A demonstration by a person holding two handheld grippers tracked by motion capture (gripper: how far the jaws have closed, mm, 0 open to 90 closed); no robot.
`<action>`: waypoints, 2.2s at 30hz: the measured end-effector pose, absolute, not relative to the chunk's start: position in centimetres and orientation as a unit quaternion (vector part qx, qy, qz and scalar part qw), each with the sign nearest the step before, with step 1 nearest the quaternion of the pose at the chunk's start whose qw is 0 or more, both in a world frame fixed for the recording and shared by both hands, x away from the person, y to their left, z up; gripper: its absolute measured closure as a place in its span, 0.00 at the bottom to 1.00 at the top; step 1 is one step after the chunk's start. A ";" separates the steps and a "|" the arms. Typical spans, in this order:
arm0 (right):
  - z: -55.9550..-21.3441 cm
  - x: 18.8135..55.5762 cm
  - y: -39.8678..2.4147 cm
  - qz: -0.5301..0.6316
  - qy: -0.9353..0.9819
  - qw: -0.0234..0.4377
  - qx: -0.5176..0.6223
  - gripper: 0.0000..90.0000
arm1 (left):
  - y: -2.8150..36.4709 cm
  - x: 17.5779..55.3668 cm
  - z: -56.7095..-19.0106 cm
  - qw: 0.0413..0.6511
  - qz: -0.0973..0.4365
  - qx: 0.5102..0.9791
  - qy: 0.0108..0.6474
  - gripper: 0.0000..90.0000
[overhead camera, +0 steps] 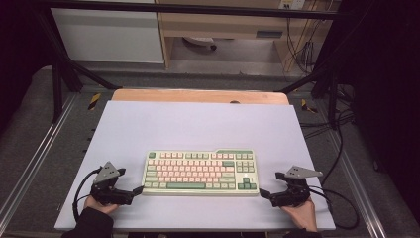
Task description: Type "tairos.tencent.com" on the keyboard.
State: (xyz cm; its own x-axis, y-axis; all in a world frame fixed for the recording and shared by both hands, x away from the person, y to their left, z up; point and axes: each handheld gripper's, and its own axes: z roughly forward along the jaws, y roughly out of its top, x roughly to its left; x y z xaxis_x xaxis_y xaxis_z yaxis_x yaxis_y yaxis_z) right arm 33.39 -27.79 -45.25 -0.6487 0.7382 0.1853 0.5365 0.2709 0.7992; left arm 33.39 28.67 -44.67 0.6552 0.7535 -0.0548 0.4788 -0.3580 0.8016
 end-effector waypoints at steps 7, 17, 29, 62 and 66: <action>-45.3 33.4 -27.8 0.449 0.789 0.112 0.404 0.03 | 28.6 33.4 -44.5 0.420 0.165 0.807 0.380 0.03; -45.3 33.4 -27.7 0.448 0.790 0.111 0.404 0.03 | 28.3 33.3 -43.9 0.425 0.171 0.805 0.376 0.04; -45.3 33.4 -27.7 0.446 0.791 0.110 0.405 0.03 | 27.6 33.1 -42.7 0.440 0.164 0.799 0.377 0.17; -45.4 33.4 -27.6 0.443 0.794 0.110 0.402 0.03 | 22.3 34.0 -41.0 0.431 0.147 0.817 0.355 0.85; -45.4 33.4 -27.6 0.442 0.794 0.109 0.403 0.04 | 21.3 34.5 -40.9 0.432 0.142 0.819 0.351 0.89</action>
